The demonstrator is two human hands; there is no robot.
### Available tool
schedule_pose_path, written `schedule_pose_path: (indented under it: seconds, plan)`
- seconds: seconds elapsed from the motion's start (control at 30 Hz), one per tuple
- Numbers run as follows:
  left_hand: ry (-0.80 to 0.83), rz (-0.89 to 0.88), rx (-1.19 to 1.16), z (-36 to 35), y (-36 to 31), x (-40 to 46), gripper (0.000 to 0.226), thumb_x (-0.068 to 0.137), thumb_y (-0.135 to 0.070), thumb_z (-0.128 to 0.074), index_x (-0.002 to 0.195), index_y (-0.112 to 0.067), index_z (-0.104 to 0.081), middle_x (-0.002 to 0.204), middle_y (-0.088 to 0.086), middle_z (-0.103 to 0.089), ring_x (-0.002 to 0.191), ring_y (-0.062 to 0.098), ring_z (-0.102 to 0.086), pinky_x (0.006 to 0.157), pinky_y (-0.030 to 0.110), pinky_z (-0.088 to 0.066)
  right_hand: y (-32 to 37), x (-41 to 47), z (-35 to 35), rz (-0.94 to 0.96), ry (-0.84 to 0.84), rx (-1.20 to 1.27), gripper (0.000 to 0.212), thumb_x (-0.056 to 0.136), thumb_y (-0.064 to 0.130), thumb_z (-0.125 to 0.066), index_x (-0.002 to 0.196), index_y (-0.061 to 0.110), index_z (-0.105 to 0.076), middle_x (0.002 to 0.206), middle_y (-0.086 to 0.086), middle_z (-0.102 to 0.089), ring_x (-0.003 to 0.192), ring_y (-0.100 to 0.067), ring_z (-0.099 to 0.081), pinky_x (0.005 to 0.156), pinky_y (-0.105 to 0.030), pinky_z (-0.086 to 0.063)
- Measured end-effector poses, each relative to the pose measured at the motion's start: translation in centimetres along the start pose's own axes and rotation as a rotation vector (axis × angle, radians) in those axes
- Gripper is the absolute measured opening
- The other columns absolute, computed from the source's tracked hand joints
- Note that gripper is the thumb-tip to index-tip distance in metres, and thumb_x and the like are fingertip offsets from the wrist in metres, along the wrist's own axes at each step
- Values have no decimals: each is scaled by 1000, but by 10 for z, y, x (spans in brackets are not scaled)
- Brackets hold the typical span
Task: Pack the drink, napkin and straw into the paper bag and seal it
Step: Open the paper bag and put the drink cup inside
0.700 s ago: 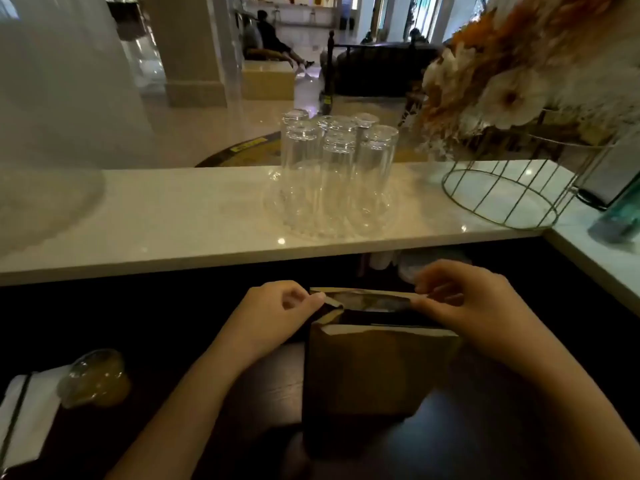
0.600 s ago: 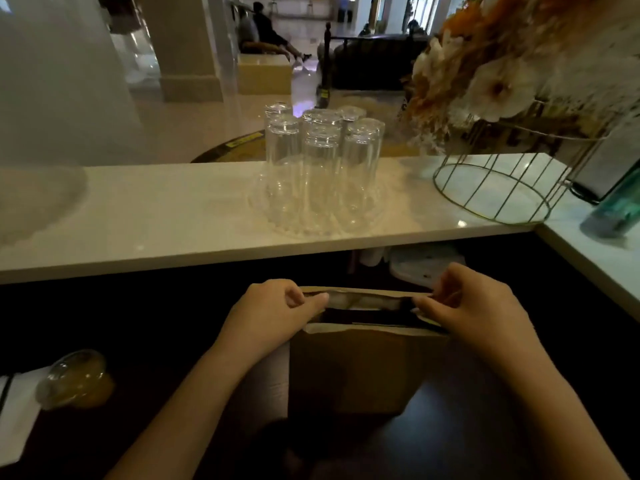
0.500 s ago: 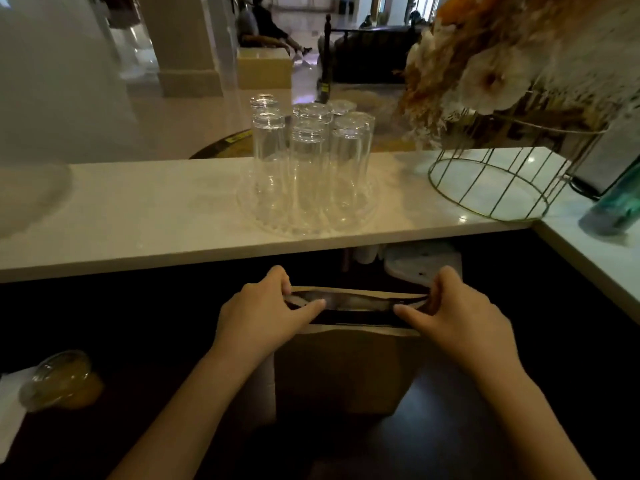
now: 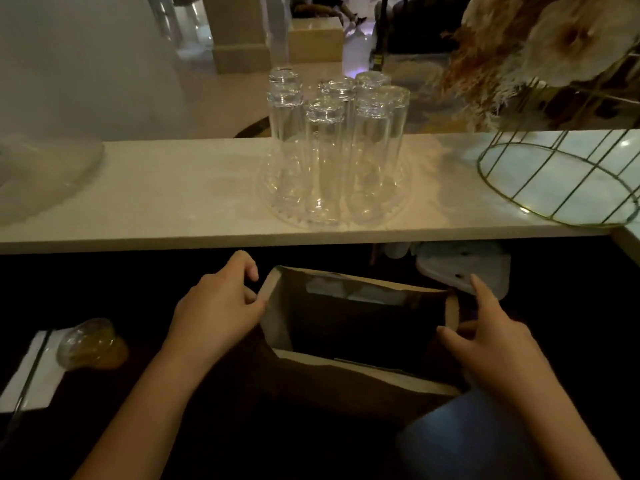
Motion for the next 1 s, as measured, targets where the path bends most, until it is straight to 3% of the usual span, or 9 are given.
schedule_pose_path:
  seconds: [0.1,0.17,0.23,0.3,0.6,0.7,0.77,0.9,1.0]
  plan:
    - [68,80,-53,4,21,2,19,82,-21,-61,98,-30,-55,79,-7,-71,73,8,-66,75,40,-57,3,2,-2,52,53,38,57,85,19,-59,136,25,-36,102,-5,-71,95,-28,-64,81,-41,-53]
    - [107,80,-89,9,30,1,14,83,-17,-60,93,-26,-63,80,-4,-72,74,8,-67,73,34,-56,15,0,-4,120,119,126,37,86,9,-56,115,33,-55,81,13,-66,74,-8,-63,62,-23,-50]
    - [116,73,-113,20,43,-2,12,82,-16,-61,87,-26,-64,77,-3,-72,75,8,-67,67,27,-52,33,-4,-8,177,162,180,39,86,6,-55,93,43,-57,71,23,-59,65,5,-56,54,-13,-42]
    - [106,77,-140,36,61,-5,13,82,-14,-61,84,-26,-64,74,-2,-72,74,8,-68,63,24,-49,53,-5,-17,233,179,202,47,85,5,-56,79,51,-52,71,21,-61,67,3,-59,54,-16,-44]
    - [62,91,-228,109,171,-10,14,78,-7,-63,80,-20,-67,69,4,-74,66,10,-70,68,28,-55,154,-21,-89,340,265,260,53,84,1,-56,72,53,-59,75,8,-72,70,0,-68,66,-26,-58]
    - [85,57,-271,120,205,-5,7,80,-15,-67,82,-22,-66,70,2,-74,65,5,-70,63,22,-52,179,-27,-115,336,298,281,53,84,2,-56,70,52,-65,71,0,-75,68,-12,-71,66,-34,-60]
    - [87,45,-350,123,231,1,3,82,-23,-65,85,-23,-66,73,2,-75,67,9,-71,69,28,-56,191,-32,-128,327,309,294,50,84,0,-55,71,47,-67,72,-7,-75,65,-21,-72,65,-40,-59]
    - [29,42,-281,116,288,21,35,81,-27,-66,114,-23,-58,106,-5,-66,93,9,-64,91,33,-51,208,-39,-143,318,280,311,48,84,-3,-55,74,43,-64,74,-9,-74,66,-28,-72,57,-32,-59]
    - [197,-68,-19,69,316,37,80,74,-29,-73,141,-31,-29,150,7,-31,136,25,-33,109,40,-35,209,-42,-149,296,263,312,51,84,-3,-56,77,47,-61,73,-1,-74,65,-18,-72,51,-20,-57]
Point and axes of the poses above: each hand's wrist, its own x-axis towards the middle knuckle, its own z-axis out of the back of the hand, y = z × x, the point moved 7 cm from there along x, towards the middle knuckle
